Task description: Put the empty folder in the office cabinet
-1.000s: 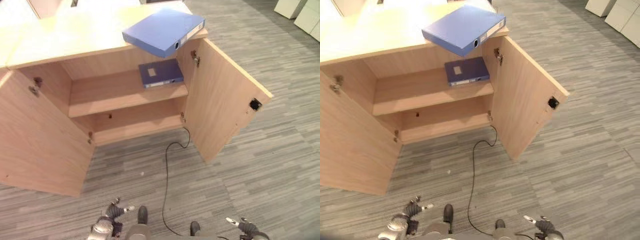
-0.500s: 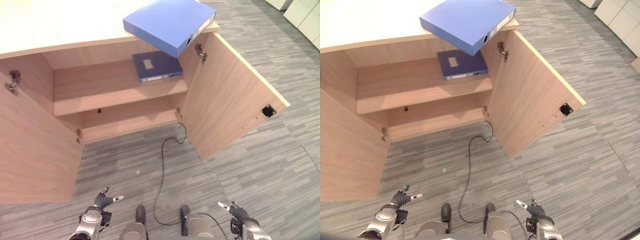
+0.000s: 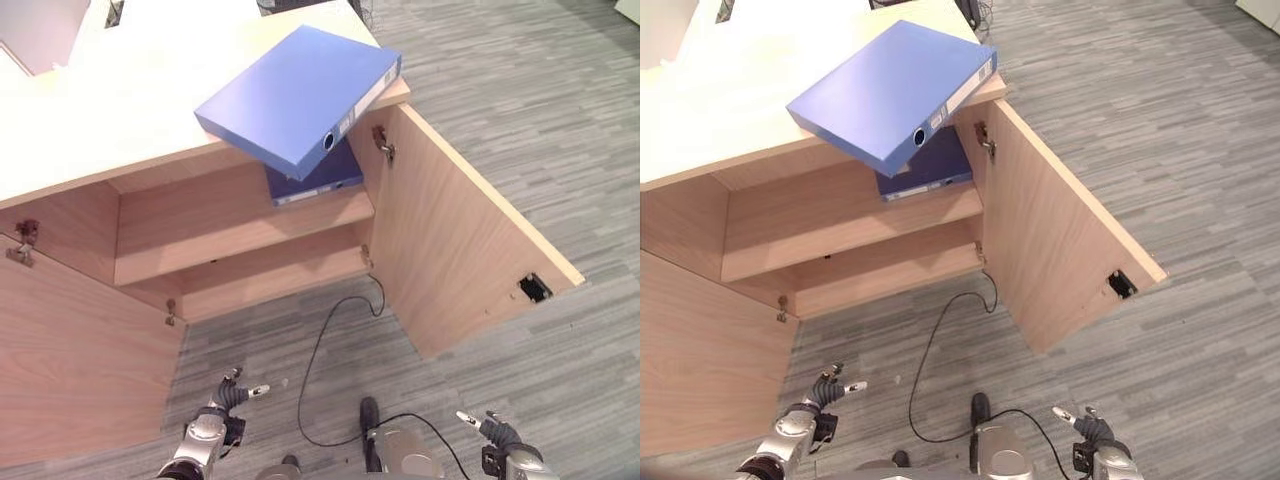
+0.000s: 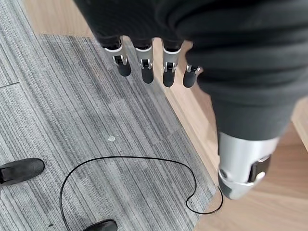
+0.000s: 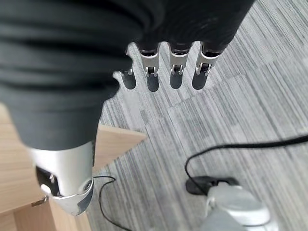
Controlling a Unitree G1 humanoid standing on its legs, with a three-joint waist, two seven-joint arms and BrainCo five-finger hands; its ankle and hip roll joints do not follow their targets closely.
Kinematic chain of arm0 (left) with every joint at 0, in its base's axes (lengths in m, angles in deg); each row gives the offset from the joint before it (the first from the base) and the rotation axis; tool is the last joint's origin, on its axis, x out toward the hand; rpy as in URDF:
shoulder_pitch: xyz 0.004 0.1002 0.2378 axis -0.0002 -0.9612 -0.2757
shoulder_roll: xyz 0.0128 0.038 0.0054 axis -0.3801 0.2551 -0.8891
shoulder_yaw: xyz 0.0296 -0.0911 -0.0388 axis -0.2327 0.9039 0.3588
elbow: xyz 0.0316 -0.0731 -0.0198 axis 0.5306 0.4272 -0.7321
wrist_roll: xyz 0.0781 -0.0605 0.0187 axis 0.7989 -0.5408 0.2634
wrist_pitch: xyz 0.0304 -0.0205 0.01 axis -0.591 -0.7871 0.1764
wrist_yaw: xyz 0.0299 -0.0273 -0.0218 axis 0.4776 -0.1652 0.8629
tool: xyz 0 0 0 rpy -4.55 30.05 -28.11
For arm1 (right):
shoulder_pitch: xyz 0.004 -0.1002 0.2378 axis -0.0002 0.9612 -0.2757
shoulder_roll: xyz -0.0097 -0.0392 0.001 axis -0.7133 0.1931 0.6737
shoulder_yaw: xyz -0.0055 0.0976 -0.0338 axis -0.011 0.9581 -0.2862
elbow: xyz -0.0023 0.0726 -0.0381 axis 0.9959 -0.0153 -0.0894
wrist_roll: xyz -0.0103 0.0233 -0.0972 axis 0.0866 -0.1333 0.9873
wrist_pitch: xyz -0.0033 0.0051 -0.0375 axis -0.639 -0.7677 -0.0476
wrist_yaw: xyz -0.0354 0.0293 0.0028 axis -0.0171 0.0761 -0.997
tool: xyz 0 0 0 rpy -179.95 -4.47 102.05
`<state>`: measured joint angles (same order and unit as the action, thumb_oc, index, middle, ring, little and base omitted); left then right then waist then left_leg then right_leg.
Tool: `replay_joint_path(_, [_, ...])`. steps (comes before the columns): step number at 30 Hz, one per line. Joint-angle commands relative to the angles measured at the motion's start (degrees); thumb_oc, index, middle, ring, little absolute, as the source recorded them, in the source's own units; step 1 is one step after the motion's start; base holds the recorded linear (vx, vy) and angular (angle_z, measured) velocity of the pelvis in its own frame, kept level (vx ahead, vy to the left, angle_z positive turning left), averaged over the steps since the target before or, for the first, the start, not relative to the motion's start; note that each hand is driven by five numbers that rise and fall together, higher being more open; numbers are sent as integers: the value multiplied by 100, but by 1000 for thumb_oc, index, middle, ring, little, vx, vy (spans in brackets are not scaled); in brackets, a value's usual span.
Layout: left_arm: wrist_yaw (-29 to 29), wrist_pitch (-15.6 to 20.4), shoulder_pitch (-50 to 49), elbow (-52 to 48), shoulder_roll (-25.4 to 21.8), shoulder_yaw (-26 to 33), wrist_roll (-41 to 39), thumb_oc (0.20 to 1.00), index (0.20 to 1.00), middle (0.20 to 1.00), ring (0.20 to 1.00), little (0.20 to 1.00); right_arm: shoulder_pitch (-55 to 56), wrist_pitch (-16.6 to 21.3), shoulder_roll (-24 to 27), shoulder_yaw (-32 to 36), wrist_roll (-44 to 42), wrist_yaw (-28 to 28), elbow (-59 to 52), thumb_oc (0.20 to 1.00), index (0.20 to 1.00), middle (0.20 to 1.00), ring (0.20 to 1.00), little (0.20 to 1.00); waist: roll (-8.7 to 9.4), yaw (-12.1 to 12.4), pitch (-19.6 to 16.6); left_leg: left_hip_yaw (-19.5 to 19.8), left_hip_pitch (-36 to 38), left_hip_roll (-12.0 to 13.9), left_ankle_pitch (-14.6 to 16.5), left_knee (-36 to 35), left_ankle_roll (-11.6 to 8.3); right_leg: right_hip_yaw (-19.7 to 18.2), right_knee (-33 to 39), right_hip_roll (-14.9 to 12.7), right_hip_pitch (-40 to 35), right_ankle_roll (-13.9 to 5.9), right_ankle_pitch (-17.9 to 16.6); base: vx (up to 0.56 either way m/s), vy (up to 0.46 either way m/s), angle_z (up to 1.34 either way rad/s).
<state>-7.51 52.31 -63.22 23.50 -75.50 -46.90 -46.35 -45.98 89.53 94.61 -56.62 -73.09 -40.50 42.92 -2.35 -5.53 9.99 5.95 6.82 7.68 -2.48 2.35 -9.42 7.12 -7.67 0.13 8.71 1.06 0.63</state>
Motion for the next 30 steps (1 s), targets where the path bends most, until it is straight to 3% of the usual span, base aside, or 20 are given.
replay_joint_path(1, [36,149,97,17,-112,47,36,1000,1000,1000,1000,1000,276,47,72,186,-146,34,150,1000,1000,1000,1000,1000,80,-57,-189,-52,249,2,309,42,147,-466,-268,-297,480,-592,-53,68,-131,9])
replay_joint_path(2, [37,150,98,18,-109,47,35,1000,1000,1000,1000,1000,276,47,74,186,-147,34,150,1000,1000,1000,1000,1000,78,-59,-188,-49,252,4,308,38,145,-463,-275,-297,481,-590,-46,94,-175,2])
replay_joint_path(3, [18,135,119,-9,-83,56,-29,1000,1000,1000,1000,1000,268,47,119,230,-184,32,167,1000,1000,1000,1000,1000,70,-61,-168,-68,99,72,-21,339,129,-480,-333,-274,378,-524,98,82,-162,-4])
replay_joint_path(5, [30,134,160,-51,-51,25,-85,1000,1000,1000,1000,1000,255,57,187,270,-184,12,185,1000,1000,1000,1000,1000,143,-45,-75,-38,-203,-35,-285,873,160,-542,-416,-273,298,-435,177,76,-184,-1])
replay_joint_path(10, [3,113,101,-126,-43,29,-96,1000,1000,1000,1000,1000,315,20,307,299,-167,8,177,1000,1000,1000,1000,1000,313,-10,41,-229,-648,-23,-362,1614,231,-671,-522,-372,202,-332,327,57,-116,-9])
replay_joint_path(12, [-13,117,84,-104,-41,31,-112,1000,1000,1000,1000,1000,348,-2,351,330,-173,10,213,1000,1000,1000,1000,1000,332,17,55,-388,-789,115,-262,1393,235,-634,-509,-450,125,-346,411,125,-2,11])
replay_joint_path(13, [-33,113,71,-90,-41,15,-105,1000,1000,1000,1000,1000,364,-2,386,391,-177,17,245,1000,1000,1000,1000,1000,296,51,42,-532,-804,259,-135,859,201,-609,-483,-500,24,-404,484,199,50,27])
replay_joint_path(16, [-40,107,62,-122,-51,-29,-76,1000,1000,1000,1000,1000,341,14,422,433,-171,-15,248,1000,1000,1000,1000,1000,255,177,67,-664,-1140,345,-103,177,121,-621,-401,-563,-185,-489,578,170,66,23])
replay_joint_path(17, [-40,106,60,-123,-52,-31,-76,1000,1000,1000,1000,1000,342,15,421,434,-171,-15,248,1000,1000,1000,1000,1000,262,181,75,-671,-1121,338,-97,172,123,-626,-408,-570,-196,-491,592,207,93,-11])
replay_joint_path(18, [-33,121,40,-143,-54,-42,-50,1000,1000,1000,1000,1000,299,24,404,406,-114,-48,249,1000,1000,1000,1000,1000,206,353,114,-457,-1438,245,-312,-101,32,-771,-258,-484,-482,-553,635,168,74,-19])
replay_joint_path(21, [-18,126,27,-73,-33,-8,-31,1000,1000,1000,1000,1000,267,19,321,350,-70,-44,245,1000,1000,1000,1000,1000,204,425,94,-364,-1437,186,-282,-225,24,-896,-151,-461,-628,-620,640,168,75,-45])
replay_joint_path(24, [-30,140,13,-68,-33,-27,9,1000,1000,1000,1000,1000,289,12,200,305,-30,-38,230,1000,1000,1000,1000,1000,264,474,0,-480,-1358,131,-253,-197,33,-960,84,-607,-803,-708,506,172,155,-40])
replay_joint_path(30, [-49,167,39,-211,-142,-76,129,1000,1000,1000,1000,1000,199,-4,-58,177,-1,-13,187,1000,1000,1000,1000,1000,462,594,-100,-753,-1201,-97,60,-185,232,-1149,583,-984,-841,-999,73,83,182,-29])
